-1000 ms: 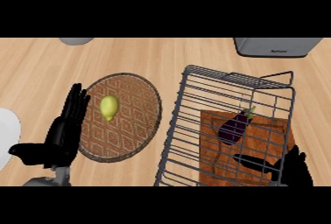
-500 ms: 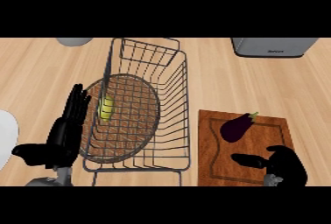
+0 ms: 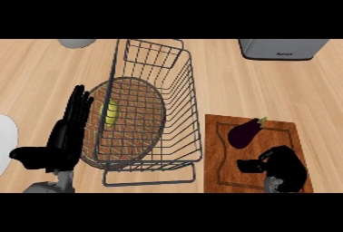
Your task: Pick the eggplant from the cutting board and place it in the basket
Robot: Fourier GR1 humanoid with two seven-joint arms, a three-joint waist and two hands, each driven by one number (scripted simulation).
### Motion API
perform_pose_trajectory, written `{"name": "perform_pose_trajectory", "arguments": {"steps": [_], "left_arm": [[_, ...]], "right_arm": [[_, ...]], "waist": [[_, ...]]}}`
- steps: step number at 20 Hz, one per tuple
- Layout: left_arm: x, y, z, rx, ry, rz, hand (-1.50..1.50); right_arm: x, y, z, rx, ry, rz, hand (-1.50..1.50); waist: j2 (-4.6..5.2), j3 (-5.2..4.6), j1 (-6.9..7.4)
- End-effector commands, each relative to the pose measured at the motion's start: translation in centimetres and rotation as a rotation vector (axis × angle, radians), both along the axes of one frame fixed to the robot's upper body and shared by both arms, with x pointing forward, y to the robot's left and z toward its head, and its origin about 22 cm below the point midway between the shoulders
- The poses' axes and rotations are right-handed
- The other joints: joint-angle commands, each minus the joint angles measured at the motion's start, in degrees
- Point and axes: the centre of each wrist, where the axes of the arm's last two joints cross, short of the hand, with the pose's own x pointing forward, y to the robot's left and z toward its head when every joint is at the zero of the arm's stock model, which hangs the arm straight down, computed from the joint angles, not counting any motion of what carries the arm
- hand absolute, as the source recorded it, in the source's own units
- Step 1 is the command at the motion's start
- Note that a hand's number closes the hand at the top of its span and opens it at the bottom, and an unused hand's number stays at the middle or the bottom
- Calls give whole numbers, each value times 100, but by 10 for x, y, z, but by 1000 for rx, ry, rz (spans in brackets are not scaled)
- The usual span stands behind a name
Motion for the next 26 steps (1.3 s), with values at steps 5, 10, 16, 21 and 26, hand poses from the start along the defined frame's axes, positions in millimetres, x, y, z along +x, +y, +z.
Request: {"name": "perform_pose_trajectory", "arguments": {"steps": [5, 10, 16, 21, 26], "left_arm": [[4, -22, 3, -11, -4, -121, 0], [7, -32, 4, -11, 6, -190, 0], [13, -16, 1, -8, 16, -108, 0], [13, -6, 6, 5, -4, -48, 0], [6, 1, 2, -4, 2, -3, 0]], "right_arm": [[-20, 124, 40, 68, -245, 1163, 150], [-71, 175, 60, 148, -426, 1870, 150], [-132, 166, 70, 502, -675, 2370, 150], [-122, 140, 58, 886, -811, 2439, 150], [-111, 107, 66, 1099, -930, 2415, 150]], "waist": [[-33, 125, 1425], [-26, 146, 1525], [83, 153, 695], [128, 152, 256], [98, 135, 104]]}}
